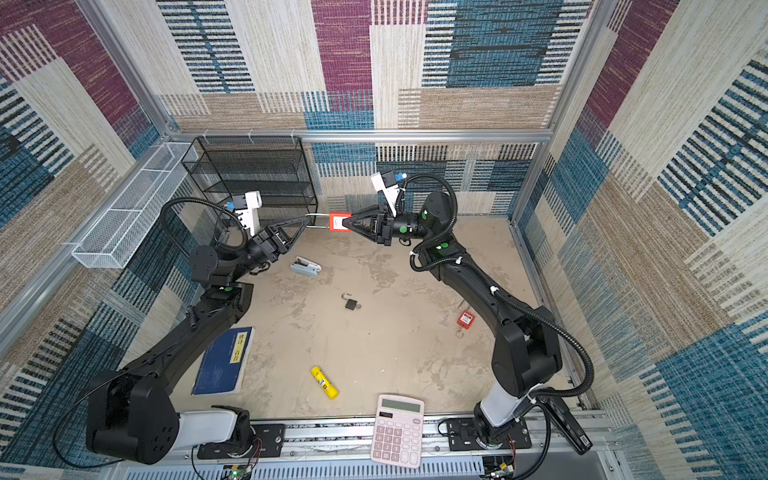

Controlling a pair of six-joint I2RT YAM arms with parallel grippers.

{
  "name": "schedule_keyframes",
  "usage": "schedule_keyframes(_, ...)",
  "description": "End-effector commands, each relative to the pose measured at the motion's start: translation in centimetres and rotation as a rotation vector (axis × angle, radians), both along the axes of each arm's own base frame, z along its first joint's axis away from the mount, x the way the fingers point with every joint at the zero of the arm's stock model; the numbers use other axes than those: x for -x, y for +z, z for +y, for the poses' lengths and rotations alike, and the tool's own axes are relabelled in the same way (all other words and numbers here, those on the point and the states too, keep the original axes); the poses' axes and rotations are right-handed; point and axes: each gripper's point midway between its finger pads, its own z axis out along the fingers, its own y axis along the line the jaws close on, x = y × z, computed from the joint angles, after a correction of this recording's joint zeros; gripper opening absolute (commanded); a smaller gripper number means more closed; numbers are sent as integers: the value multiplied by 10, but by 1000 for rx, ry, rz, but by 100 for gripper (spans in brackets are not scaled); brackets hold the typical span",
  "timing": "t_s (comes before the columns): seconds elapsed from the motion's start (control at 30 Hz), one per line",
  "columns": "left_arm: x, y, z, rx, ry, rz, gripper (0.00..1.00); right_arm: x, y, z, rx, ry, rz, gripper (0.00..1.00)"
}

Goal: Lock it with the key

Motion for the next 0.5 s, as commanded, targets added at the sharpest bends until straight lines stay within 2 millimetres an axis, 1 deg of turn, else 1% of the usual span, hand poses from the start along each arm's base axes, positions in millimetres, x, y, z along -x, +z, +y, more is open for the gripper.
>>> schedule_keyframes(0.0,10,6,0,-2,-15,-47,0,3,7,4,-3,45,14,6)
schedule_keyframes(0.17,13,4,-3,-35,-25,-68,0,4,5,6,5,72,51,6)
schedule_keyframes(0.27,15,0,-3,-71,-7,-91,0,0,1,9,24,82,92,5)
schedule_keyframes(0.4,17,-4,-4,-124,16,-103,0,1,1,9,28,91,95,5)
schedule_keyframes(0.47,17,-2,-4,-133,17,-105,0,2,1,9,22,95,95,5)
